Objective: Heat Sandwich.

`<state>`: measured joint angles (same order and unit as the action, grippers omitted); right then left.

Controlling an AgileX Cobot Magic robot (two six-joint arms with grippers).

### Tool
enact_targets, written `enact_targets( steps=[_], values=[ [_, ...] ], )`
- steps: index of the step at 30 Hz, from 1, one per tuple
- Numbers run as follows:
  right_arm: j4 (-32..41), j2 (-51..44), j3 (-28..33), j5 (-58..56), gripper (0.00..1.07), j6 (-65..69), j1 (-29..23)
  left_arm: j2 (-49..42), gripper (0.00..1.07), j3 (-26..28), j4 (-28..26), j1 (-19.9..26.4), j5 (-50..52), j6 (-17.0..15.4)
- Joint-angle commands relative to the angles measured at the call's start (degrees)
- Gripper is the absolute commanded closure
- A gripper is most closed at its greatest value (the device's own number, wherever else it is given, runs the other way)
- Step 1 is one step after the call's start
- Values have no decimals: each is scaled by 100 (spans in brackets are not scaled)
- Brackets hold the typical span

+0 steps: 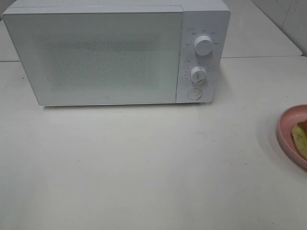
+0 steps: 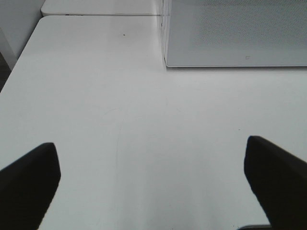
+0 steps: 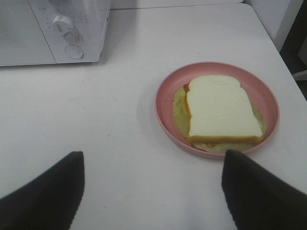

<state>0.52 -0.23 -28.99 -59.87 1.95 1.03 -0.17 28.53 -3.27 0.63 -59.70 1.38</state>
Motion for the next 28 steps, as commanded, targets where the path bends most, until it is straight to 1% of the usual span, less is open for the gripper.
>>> enact_targets(
  steps=[1, 28],
  values=[
    [11, -103, 6, 40, 31, -6, 34, -160, 7, -17, -57, 6, 40, -6],
    [11, -103, 6, 40, 31, -6, 34, -155, 7, -17, -52, 6, 40, -6]
  ],
)
